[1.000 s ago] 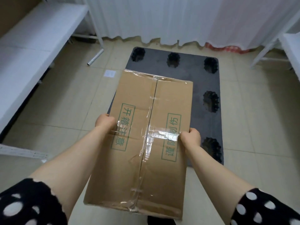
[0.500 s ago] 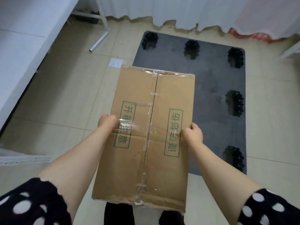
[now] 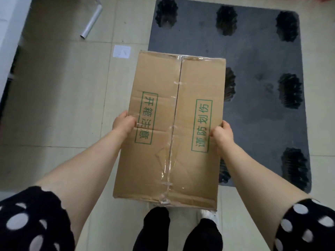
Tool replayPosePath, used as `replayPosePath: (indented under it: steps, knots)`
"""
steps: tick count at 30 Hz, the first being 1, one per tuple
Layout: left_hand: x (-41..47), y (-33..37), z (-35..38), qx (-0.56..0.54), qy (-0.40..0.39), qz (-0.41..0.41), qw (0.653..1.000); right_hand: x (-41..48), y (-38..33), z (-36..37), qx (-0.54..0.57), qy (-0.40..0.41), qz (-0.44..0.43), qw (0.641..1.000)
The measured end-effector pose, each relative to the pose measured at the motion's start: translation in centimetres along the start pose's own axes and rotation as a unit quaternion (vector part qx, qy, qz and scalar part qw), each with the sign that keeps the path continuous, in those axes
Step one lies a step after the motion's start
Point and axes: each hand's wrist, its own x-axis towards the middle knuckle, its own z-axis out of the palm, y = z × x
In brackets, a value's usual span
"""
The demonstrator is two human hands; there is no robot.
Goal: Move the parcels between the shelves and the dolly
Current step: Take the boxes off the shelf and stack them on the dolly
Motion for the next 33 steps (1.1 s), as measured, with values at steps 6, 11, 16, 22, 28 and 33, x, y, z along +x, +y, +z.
replayPosePath:
  steps: [6,11,16,22,28,33]
  knots:
    - [1.1,-1.3,-0.1,-0.055,-0.013,0.007,0.998,1.3,1.0,0.9,0.005,0.005,-0.027,1.000]
    - [-1.2,-4.7,-0.5,0.048,-0.016,-0.055,0.997,-2.4,3.6,0.6,-0.037,0.015,0.021,0.999]
    - [-6.9,-8.6,-0.6,0.098,0.036,-0.082,0.991,-7.4,7.4,-0.2,-0.080,0.005,0.097,0.992]
    - [-10.8,-13.4,-0.3,0.060,0.075,-0.084,0.992,-10.4,12.7,-1.4,-0.145,-0.036,0.132,0.980]
    - [-11.5,-15.6,0.8,0.033,0.129,-0.065,0.989,-11.5,15.3,-1.5,0.021,-0.066,0.146,0.987]
    - [-10.0,-15.6,1.4,-0.007,0.160,-0.047,0.986,-9.5,15.4,-0.9,-0.039,-0.015,0.046,0.998]
